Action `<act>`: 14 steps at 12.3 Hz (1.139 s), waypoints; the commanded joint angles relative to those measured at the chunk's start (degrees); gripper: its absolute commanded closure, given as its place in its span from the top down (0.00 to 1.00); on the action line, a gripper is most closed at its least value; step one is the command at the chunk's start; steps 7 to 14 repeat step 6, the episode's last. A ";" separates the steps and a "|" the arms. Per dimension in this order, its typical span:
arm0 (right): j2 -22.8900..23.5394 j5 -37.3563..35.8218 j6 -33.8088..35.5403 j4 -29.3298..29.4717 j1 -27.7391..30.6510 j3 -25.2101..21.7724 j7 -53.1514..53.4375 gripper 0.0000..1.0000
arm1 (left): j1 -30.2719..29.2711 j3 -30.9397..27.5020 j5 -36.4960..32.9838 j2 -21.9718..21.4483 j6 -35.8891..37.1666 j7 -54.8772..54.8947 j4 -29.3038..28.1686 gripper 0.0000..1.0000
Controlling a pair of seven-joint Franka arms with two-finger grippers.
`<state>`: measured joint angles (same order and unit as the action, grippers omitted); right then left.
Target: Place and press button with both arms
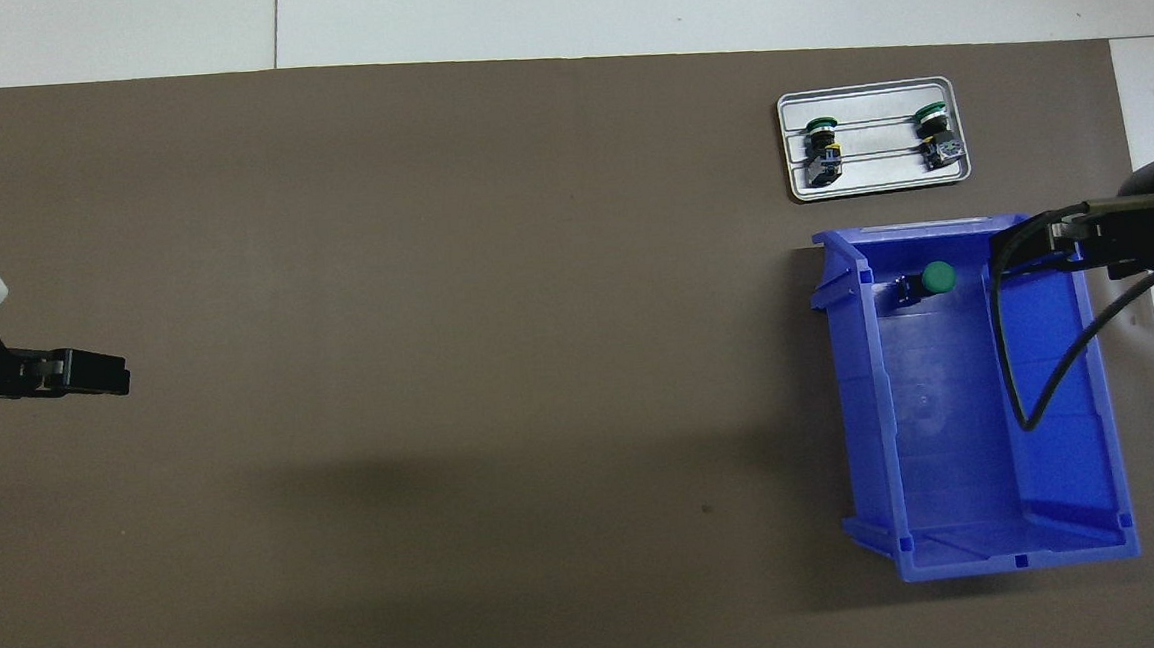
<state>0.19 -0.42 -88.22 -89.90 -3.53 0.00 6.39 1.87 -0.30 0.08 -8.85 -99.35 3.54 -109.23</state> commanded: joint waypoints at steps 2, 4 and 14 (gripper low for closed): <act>-1.77 2.09 -1.69 -2.73 -0.16 -0.88 -1.91 1.00 | -0.29 0.03 0.01 -1.35 -0.15 0.50 -1.25 1.00; -1.86 2.09 -2.83 -3.26 0.02 -0.88 -1.12 1.00 | -0.29 0.03 0.01 -1.35 -0.15 0.50 -1.16 1.00; -2.21 2.09 -4.32 -4.22 -0.33 -0.88 -0.42 1.00 | -0.29 0.03 0.01 -1.35 -0.15 0.50 -1.16 1.00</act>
